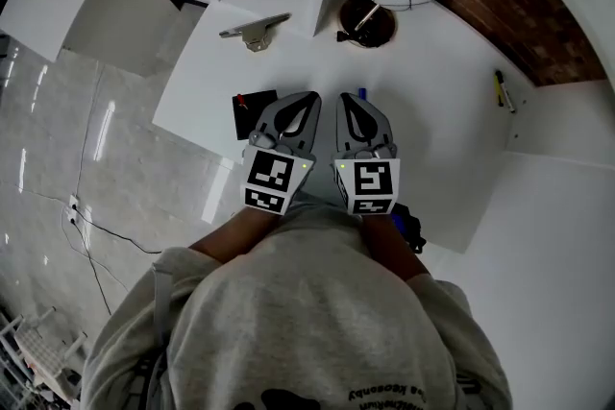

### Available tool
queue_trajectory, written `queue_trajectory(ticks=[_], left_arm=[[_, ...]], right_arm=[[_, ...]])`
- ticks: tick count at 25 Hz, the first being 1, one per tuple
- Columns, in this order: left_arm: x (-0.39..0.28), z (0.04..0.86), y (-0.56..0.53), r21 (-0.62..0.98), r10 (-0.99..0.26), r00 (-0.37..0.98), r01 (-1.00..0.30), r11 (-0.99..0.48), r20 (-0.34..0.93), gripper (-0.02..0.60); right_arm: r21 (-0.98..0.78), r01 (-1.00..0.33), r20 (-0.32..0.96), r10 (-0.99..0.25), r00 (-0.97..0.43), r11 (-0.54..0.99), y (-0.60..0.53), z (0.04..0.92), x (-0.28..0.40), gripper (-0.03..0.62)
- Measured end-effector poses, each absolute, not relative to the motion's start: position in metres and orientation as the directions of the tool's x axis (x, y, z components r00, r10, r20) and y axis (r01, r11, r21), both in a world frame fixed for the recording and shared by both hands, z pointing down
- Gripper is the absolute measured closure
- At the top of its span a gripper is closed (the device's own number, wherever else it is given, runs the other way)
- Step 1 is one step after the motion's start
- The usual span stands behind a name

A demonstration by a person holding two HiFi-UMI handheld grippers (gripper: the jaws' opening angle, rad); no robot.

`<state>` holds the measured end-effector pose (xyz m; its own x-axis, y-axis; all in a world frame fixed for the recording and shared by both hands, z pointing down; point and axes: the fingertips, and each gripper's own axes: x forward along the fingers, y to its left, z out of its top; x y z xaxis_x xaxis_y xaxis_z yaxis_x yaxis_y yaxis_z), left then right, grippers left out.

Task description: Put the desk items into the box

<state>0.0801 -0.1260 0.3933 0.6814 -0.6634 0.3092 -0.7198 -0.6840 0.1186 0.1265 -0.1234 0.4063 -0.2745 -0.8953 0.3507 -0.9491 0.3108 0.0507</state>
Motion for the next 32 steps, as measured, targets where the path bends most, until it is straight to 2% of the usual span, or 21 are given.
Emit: queue_trajectory(ticks=[11,21,32], left_arm=[[0.133,0.423,-0.119,0.148,-0.579,0.728,-0.660,-0.737,0.366,0.578],[0.151,0.459,-0.117,0.176,-0.533,0.721,-0.653,-0.737,0.443,0.578],[0.154,0.483,-0.116,0.220,-0.510,0.706,-0.667,-0.712,0.491,0.578]], right_arm=[[0.052,-0.981,0.501,-0.854,-0.138,0.189,-0.114,0.447,0.192,0.577],[0.019,-0.980,0.629,-0.764,-0.142,0.197,-0.115,0.491,0.206,0.577],[-0.082,-0.980,0.837,-0.522,-0.166,0.180,-0.105,0.551,0.209,0.574]])
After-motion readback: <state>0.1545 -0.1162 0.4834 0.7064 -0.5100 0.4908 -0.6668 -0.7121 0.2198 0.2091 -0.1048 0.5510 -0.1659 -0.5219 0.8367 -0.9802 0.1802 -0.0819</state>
